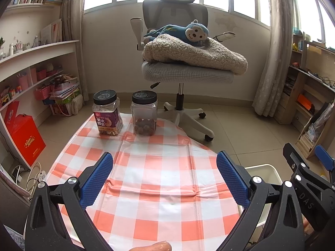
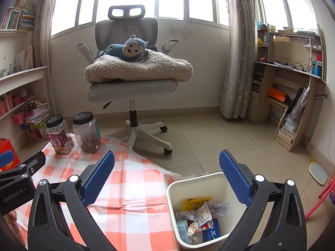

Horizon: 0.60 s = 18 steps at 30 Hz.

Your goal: Collect trash

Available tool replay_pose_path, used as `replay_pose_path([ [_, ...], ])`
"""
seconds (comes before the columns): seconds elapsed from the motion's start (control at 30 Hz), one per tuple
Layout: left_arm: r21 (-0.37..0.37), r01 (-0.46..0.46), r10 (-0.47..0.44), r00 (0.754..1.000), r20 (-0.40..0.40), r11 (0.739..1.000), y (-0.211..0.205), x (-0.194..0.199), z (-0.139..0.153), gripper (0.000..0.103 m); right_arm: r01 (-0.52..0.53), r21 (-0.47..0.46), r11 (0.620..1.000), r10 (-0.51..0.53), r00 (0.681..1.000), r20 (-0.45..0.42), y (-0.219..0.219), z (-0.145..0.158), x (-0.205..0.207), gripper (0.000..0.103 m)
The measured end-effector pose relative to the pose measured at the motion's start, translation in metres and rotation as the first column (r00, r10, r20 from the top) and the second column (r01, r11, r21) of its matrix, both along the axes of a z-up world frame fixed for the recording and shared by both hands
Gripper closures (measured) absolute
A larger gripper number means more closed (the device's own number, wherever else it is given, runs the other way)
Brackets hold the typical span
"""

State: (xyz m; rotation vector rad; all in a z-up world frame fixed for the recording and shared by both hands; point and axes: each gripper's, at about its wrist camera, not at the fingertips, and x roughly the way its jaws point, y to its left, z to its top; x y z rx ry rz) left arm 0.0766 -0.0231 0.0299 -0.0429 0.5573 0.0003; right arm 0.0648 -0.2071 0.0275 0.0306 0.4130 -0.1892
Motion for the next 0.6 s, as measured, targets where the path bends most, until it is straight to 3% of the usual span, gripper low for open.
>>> replay_pose_path([
  [0.6,-0.01,0.002,-0.002,1.0,-0.007,1.0,-0.003,0.0014,-0.0001,0.007,-0.007,-0.011,1.0,0.007,1.0,0.005,-0.0002,0.0004,-0.0005,0.007],
])
